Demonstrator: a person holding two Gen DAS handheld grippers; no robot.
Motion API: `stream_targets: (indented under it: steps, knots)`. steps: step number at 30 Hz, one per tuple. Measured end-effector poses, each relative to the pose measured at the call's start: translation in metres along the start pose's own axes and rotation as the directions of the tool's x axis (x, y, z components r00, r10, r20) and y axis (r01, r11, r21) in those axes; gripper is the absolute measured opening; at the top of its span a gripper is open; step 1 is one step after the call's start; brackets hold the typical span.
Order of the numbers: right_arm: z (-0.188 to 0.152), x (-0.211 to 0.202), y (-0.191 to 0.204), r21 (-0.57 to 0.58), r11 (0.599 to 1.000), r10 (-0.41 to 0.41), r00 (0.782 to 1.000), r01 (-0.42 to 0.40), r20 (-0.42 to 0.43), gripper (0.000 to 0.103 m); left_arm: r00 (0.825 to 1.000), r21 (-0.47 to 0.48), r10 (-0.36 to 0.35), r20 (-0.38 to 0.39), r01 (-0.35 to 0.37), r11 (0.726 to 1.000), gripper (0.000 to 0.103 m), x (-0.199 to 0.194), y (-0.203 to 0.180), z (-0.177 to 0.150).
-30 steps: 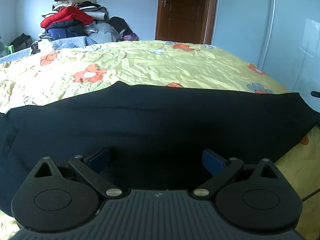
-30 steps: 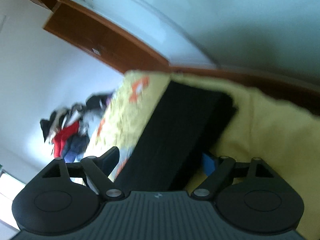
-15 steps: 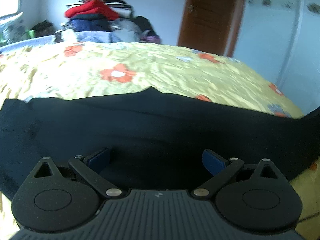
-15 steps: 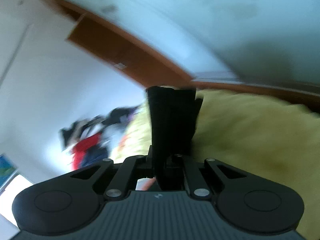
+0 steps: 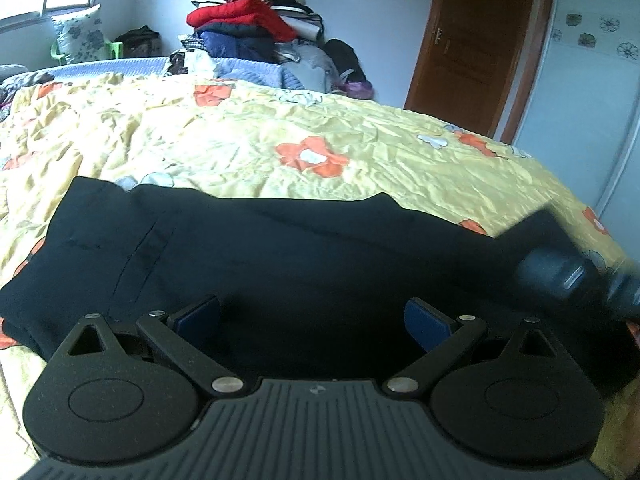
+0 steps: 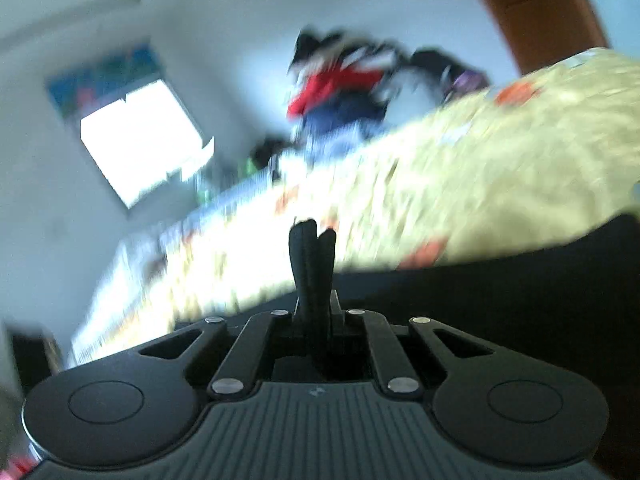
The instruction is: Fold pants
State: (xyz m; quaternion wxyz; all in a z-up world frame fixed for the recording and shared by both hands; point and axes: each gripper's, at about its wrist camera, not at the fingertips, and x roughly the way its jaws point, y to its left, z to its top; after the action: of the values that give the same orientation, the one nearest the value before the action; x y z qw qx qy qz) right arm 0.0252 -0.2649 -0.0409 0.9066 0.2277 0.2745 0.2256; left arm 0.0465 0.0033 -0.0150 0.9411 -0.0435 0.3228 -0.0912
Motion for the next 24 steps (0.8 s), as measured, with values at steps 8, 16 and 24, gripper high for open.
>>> stream_targets:
  steps: [8, 16, 24]
  knots:
    - [-0.005, -0.011, 0.027, -0.163, 0.986, 0.023, 0.994, -0.039, -0.104, 0.033, 1.000, -0.021, -0.012, -0.018, 0.012, 1.000, 0.100, 0.004, 0.001, 0.006]
    - [0.024, -0.020, -0.024, -0.157, 0.968, -0.212, 0.971, 0.194, -0.112, 0.036, 0.999, 0.033, -0.040, -0.028, 0.041, 0.999, 0.100, 0.008, -0.021, 0.005]
    - [0.023, -0.002, -0.001, -0.213, 0.955, -0.221, 0.974, 0.206, -0.053, 0.039, 0.998, 0.211, -0.046, -0.039, 0.053, 0.976, 0.101, 0.013, -0.053, -0.005]
